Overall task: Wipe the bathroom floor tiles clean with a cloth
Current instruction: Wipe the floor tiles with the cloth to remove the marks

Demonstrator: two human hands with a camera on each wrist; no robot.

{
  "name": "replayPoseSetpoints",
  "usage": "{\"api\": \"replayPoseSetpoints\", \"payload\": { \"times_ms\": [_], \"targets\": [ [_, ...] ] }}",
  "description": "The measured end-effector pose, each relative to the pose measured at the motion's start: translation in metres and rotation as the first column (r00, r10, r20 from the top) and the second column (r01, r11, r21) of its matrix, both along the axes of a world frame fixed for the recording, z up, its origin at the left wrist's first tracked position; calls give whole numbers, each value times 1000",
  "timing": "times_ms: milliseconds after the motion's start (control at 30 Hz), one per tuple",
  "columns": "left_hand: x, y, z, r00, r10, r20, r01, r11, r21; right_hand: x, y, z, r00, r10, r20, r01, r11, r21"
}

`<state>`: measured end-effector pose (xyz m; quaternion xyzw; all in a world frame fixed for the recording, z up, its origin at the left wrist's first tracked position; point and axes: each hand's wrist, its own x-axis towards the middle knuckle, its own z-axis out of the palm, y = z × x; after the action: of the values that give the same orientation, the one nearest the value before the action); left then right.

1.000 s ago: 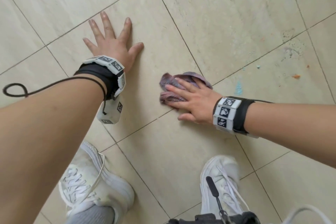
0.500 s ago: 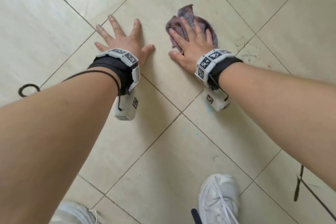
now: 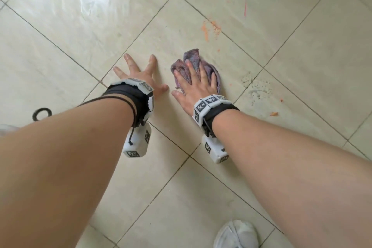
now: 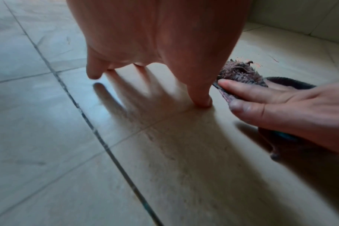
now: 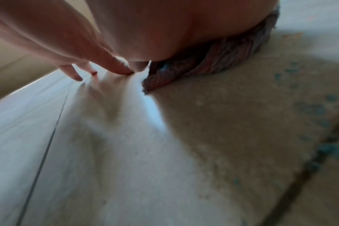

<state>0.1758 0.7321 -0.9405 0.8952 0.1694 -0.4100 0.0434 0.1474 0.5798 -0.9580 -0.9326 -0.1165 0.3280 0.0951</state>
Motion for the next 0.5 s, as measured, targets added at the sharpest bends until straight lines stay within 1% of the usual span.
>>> {"api": "replayPoseSetpoints", "payload": {
  "times_ms": [67, 133, 200, 267, 400, 500],
  "targets": [
    [-1, 5, -4, 998, -47, 32, 48, 999, -25, -2, 3, 1, 1000, -13, 4, 13, 1000, -19],
    [8, 15, -7, 984, -164, 73, 167, 985, -33, 0, 9, -1, 998, -55, 21, 55, 998, -27],
    [27, 23, -9, 951, -290, 108, 296, 954, -50, 3, 12, -1, 997, -81, 16, 81, 996, -35],
    [57, 25, -8, 913, -386, 136, 397, 915, -67, 5, 13, 0, 996, -86, -5, 86, 995, -51],
    [115, 6, -6, 868, -481, 122, 493, 864, -103, 5, 13, 0, 995, -100, 22, 102, 992, -68],
    [137, -8, -3, 834, -543, 97, 550, 830, -92, 7, 16, -2, 986, -168, 14, 169, 984, -61]
  ]
}}
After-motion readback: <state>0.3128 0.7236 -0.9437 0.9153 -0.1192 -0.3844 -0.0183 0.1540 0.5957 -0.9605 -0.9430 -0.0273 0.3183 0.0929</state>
